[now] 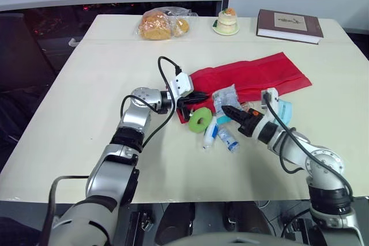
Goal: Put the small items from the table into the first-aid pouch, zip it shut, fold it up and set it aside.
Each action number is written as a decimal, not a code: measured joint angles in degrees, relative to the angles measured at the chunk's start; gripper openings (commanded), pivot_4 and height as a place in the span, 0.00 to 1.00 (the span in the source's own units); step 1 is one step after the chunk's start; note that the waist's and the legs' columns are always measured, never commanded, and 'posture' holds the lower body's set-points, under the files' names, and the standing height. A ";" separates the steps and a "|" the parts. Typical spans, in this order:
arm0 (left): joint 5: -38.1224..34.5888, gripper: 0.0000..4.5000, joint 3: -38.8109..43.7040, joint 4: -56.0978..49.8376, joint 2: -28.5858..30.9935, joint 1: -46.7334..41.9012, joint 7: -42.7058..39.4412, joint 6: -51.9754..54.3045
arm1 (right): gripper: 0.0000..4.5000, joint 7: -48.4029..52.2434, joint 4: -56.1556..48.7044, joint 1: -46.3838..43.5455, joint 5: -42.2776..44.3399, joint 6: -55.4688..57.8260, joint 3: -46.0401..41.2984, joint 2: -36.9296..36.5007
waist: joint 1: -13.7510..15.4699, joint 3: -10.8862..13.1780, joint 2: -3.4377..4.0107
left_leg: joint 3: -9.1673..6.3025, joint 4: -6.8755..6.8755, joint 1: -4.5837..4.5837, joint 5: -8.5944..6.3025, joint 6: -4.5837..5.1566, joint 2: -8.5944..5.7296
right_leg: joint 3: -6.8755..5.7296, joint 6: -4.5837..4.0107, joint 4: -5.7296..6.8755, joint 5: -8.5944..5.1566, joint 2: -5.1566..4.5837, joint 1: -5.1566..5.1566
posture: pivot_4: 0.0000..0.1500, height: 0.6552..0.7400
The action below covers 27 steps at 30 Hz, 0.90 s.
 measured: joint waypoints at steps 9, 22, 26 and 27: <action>-0.63 0.01 0.19 -1.60 -0.46 0.71 1.71 2.02 | 0.01 -2.48 4.87 -1.07 1.41 3.51 0.22 3.41 | -0.32 0.00 0.00 | -0.02 0.00 0.00 0.00 0.00 0.00 | 0.00 0.00 0.01 0.00 -0.01 0.00 | 1.00 0.87; -3.12 0.01 0.62 -12.38 -0.44 6.38 3.20 9.25 | 0.01 -2.49 14.59 -6.07 1.21 4.38 -2.33 10.44 | -1.06 0.00 0.01 | 0.02 0.00 0.03 0.00 0.00 0.04 | 0.04 0.01 0.04 0.01 0.02 -0.01 | 1.00 0.87; -3.89 0.01 0.53 -14.83 -0.62 7.54 3.91 11.21 | 0.01 -0.78 19.90 -9.56 -1.65 2.30 -3.69 12.85 | -1.10 0.00 0.02 | 0.03 0.00 0.03 0.00 0.00 0.03 | 0.06 0.01 0.05 0.01 0.02 -0.02 | 1.00 0.87; -4.08 0.01 0.62 -15.21 -0.57 7.54 4.02 11.52 | 0.01 -0.35 20.59 -10.10 -2.24 2.16 -3.82 13.08 | -1.08 0.00 0.02 | 0.02 0.00 0.03 0.00 0.00 0.03 | 0.05 0.01 0.06 0.01 0.02 -0.02 | 1.00 0.87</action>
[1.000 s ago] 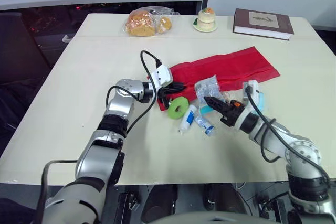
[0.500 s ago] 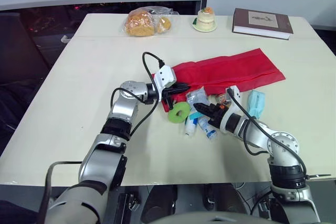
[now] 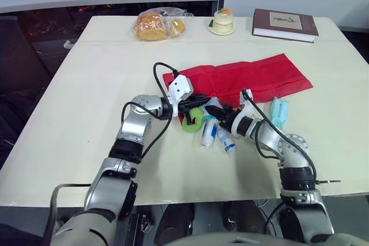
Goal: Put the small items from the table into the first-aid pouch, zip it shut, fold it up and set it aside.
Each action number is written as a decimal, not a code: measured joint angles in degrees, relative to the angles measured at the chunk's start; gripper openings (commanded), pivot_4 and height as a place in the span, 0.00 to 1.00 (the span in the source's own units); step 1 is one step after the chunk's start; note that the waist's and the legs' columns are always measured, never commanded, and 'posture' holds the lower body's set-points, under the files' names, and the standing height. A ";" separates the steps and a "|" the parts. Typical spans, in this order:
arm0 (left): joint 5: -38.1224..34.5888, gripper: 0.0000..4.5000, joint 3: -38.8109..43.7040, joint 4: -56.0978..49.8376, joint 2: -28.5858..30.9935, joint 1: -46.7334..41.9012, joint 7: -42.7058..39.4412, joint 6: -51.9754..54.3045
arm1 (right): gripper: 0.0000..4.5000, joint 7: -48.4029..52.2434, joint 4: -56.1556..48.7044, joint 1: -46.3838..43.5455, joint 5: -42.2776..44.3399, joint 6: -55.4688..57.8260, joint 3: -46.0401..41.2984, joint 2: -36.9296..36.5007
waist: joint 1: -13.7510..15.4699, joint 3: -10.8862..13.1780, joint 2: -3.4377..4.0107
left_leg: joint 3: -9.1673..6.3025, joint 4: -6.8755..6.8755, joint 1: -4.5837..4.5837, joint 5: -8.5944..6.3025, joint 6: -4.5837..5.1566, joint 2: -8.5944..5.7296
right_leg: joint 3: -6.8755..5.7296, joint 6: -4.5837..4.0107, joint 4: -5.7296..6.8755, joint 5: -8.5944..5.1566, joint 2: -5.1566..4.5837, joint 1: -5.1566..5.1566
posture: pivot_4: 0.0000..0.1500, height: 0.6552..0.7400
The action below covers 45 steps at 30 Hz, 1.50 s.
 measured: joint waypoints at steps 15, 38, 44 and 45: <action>-0.94 0.00 1.20 -4.05 0.40 0.86 0.54 3.16 | 0.51 6.71 6.97 -3.96 -12.34 -4.36 -2.85 4.34 | 0.05 0.00 0.02 | 0.00 -0.02 -0.01 0.00 0.00 -0.01 | -0.01 0.00 -0.01 0.00 -0.02 -0.01 | 1.00 0.87; 0.35 0.00 0.35 7.95 1.38 -2.41 -1.43 -3.27 | 0.01 10.57 -8.90 3.58 -13.76 5.00 -2.25 -2.07 | -0.02 -0.01 0.02 | 0.00 -0.02 0.01 0.00 -0.01 -0.02 | 0.00 0.00 0.02 0.00 0.00 -0.02 | 1.00 0.87; 0.35 0.00 -0.11 7.93 1.26 -2.40 -1.53 -3.28 | 0.01 11.12 -5.96 1.97 -17.40 3.80 -1.59 0.22 | -0.01 -0.01 0.02 | 0.01 -0.02 0.01 0.00 0.00 -0.03 | 0.01 0.00 0.01 0.00 -0.01 -0.02 | 1.00 0.87; 0.35 0.00 -0.11 7.91 1.24 -2.40 -1.53 -3.28 | 0.01 11.22 -5.28 1.34 -17.86 3.63 -1.58 0.53 | -0.01 -0.01 0.02 | 0.01 -0.02 0.01 0.00 0.00 -0.03 | 0.01 0.00 0.01 0.00 -0.01 -0.02 | 1.00 0.87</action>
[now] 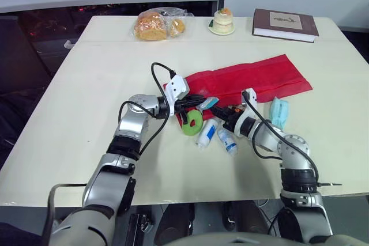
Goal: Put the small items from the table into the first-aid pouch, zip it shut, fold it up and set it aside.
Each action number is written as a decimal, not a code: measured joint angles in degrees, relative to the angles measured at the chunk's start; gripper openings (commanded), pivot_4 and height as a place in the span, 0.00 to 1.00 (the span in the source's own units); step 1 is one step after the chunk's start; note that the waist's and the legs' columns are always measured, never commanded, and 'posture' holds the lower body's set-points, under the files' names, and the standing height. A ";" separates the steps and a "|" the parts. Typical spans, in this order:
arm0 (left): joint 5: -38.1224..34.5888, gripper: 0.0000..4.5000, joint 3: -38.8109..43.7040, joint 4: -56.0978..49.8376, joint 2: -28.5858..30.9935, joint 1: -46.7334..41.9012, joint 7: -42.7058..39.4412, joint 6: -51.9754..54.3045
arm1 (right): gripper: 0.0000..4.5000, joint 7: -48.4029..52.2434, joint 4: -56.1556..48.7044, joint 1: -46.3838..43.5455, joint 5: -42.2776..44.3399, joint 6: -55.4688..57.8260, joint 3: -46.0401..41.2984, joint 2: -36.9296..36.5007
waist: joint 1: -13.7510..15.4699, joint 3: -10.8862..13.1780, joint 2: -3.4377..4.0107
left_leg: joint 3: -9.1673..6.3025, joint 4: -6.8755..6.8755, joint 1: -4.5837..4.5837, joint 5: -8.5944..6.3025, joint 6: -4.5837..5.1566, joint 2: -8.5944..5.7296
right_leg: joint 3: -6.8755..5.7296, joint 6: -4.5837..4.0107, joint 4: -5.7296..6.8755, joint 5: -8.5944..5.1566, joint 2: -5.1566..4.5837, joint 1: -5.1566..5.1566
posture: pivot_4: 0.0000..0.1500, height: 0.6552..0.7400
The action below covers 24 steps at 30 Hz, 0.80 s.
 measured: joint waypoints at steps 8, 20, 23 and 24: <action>-0.02 0.00 -0.13 -1.02 -0.04 0.35 -0.09 0.23 | 0.01 1.36 5.93 -4.60 -5.52 -2.77 -0.05 3.10 | -0.03 0.00 0.00 | 0.00 -0.01 0.00 0.00 0.00 0.00 | -0.01 0.00 0.00 0.00 0.00 -0.01 | 1.00 0.87; -0.08 0.00 0.34 -2.62 0.02 0.68 0.24 1.15 | 0.01 1.73 14.79 -10.95 -14.07 -9.58 -0.86 7.32 | -0.24 0.00 0.00 | 0.01 0.00 0.05 0.01 -0.01 0.01 | 0.01 0.00 0.04 0.00 0.02 -0.01 | 1.00 0.87; -0.19 0.00 0.69 -2.97 -0.13 0.64 0.25 1.19 | 0.01 1.73 17.43 -12.59 -16.12 -11.97 -1.23 8.30 | -0.32 -0.01 0.01 | 0.00 -0.01 0.05 0.01 -0.01 0.02 | 0.00 -0.01 0.05 0.00 0.01 -0.01 | 1.00 0.87; -0.20 0.00 0.66 -3.00 -0.19 0.64 0.25 1.19 | 0.01 1.73 17.59 -12.66 -16.22 -12.21 -1.23 8.30 | -0.31 -0.01 0.01 | 0.00 -0.01 0.05 0.01 -0.02 0.02 | 0.00 -0.01 0.05 0.00 0.01 -0.01 | 1.00 0.87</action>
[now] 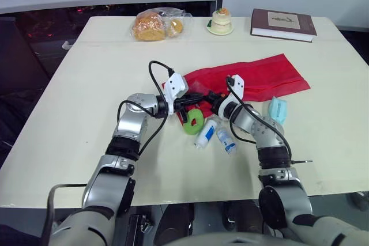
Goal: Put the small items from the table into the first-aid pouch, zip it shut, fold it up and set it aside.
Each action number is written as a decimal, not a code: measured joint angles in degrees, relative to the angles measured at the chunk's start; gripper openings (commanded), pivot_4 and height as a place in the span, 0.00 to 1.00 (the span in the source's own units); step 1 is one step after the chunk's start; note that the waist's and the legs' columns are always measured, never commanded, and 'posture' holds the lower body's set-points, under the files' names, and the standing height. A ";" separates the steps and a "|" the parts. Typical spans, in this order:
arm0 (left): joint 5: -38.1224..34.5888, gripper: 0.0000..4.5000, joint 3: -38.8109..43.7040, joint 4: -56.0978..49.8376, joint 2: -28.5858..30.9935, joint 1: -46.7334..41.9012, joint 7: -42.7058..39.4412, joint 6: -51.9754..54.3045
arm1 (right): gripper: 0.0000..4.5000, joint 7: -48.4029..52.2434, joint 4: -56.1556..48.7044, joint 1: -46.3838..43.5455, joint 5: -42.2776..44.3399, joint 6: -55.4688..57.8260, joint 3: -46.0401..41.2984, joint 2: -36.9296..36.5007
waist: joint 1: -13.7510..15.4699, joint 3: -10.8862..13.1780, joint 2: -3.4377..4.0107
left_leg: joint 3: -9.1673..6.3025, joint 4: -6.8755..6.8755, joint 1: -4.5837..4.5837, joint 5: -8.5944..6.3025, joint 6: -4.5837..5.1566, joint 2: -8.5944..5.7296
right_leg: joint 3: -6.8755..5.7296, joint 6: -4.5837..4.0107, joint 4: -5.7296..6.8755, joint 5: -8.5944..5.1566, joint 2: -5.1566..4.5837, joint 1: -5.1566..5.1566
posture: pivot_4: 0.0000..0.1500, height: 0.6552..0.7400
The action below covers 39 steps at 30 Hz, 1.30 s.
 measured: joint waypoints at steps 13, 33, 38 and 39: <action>0.48 0.00 -0.86 1.73 0.72 -0.16 -1.17 -2.95 | 0.01 5.94 -8.35 7.08 -4.56 -3.56 8.26 -4.05 | 0.27 0.00 0.01 | -0.03 -0.02 -0.07 -0.01 0.01 -0.03 | -0.03 0.00 -0.06 0.00 -0.03 -0.01 | 1.00 0.87; 2.61 0.00 -0.28 11.53 9.90 -2.40 -1.14 -9.54 | 0.18 38.10 -39.59 28.09 -6.49 -15.04 4.40 -35.63 | 0.41 0.02 -0.03 | 0.02 -0.01 -0.17 -0.01 0.02 -0.04 | 0.00 0.03 -0.07 -0.02 0.00 -0.13 | 1.00 0.87; 2.63 0.00 0.61 12.50 13.68 -0.73 -2.65 -10.60 | 0.70 43.19 -41.56 33.52 -2.43 -16.23 -5.45 -41.86 | 0.40 0.02 -0.05 | 0.03 -0.01 -0.09 -0.01 0.01 0.06 | -0.03 0.02 -0.02 -0.02 0.08 -0.12 | 1.00 0.87; 2.65 0.00 0.63 12.75 13.95 -0.64 -2.81 -10.83 | 0.82 43.86 -42.23 34.65 -1.88 -16.43 -6.46 -42.40 | 0.50 0.02 -0.05 | 0.01 -0.01 -0.09 -0.01 0.01 0.07 | -0.03 0.02 -0.01 -0.02 0.09 -0.12 | 1.00 0.87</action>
